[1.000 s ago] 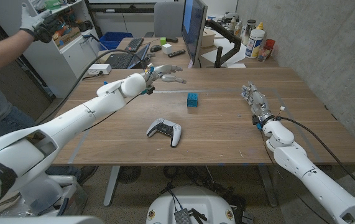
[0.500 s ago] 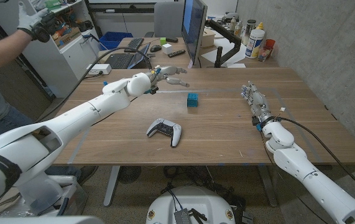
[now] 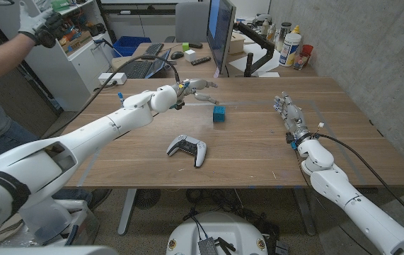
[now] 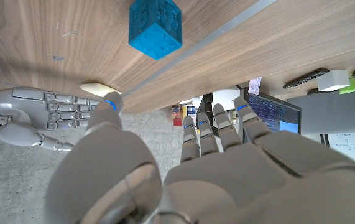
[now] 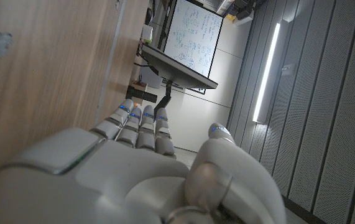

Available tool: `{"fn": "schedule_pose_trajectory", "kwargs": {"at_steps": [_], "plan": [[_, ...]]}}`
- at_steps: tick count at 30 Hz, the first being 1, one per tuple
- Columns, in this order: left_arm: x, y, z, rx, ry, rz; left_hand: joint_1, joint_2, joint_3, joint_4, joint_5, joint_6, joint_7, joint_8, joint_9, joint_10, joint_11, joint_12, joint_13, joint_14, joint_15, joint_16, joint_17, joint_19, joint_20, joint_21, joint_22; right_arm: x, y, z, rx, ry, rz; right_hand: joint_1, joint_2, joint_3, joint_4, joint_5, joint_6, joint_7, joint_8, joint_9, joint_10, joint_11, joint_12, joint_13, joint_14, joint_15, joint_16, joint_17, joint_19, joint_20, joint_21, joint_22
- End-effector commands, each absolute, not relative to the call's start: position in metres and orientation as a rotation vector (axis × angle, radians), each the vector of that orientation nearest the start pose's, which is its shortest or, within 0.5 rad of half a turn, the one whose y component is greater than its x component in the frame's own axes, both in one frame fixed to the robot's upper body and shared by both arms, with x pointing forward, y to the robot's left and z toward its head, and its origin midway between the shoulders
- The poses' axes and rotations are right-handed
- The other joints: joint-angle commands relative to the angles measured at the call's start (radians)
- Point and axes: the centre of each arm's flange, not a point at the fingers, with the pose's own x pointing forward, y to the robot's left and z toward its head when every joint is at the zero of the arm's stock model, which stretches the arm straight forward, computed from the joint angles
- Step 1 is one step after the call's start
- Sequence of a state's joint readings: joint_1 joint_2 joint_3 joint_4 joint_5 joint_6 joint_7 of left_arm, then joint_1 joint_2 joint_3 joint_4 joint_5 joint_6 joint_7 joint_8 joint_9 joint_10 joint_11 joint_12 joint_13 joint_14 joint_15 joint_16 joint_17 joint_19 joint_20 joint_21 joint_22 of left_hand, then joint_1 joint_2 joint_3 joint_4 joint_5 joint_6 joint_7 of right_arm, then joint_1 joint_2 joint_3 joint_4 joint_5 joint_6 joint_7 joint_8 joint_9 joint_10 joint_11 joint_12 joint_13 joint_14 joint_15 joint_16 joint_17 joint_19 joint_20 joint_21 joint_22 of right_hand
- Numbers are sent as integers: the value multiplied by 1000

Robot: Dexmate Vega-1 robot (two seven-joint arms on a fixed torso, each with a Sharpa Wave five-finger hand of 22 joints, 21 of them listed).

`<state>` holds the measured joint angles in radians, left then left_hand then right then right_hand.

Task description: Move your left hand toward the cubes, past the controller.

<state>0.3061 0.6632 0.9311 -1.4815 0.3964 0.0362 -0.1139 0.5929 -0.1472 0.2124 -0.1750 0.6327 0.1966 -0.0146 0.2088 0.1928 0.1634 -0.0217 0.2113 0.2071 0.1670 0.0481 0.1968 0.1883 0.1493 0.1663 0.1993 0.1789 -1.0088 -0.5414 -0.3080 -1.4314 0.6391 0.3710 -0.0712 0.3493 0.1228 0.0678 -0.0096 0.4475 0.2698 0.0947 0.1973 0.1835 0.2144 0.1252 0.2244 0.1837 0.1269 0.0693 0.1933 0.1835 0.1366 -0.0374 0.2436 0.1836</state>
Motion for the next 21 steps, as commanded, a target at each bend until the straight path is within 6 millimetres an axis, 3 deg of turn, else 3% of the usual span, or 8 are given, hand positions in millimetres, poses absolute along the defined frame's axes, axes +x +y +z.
{"fn": "schedule_pose_trajectory", "kwargs": {"at_steps": [1,21], "plan": [[649,115,102,1538,-748,-244,16,-4,3,1,4,9,-10,9,6,10,-9,5,3,0,-6,4,4,1,5,1,5,608,-308,-60,82,-659,109,-9,3,-2,1,5,11,0,1,2,6,-3,-1,3,13,-1,2,6,7,0,-2,4],[650,96,92,1654,-765,-245,39,-6,2,3,6,21,-16,12,6,17,-17,9,3,7,-13,6,5,2,5,2,5,592,-298,-59,82,-695,82,-10,3,-5,1,5,20,-2,3,2,13,2,0,3,15,-2,2,6,10,0,-4,4]]}}
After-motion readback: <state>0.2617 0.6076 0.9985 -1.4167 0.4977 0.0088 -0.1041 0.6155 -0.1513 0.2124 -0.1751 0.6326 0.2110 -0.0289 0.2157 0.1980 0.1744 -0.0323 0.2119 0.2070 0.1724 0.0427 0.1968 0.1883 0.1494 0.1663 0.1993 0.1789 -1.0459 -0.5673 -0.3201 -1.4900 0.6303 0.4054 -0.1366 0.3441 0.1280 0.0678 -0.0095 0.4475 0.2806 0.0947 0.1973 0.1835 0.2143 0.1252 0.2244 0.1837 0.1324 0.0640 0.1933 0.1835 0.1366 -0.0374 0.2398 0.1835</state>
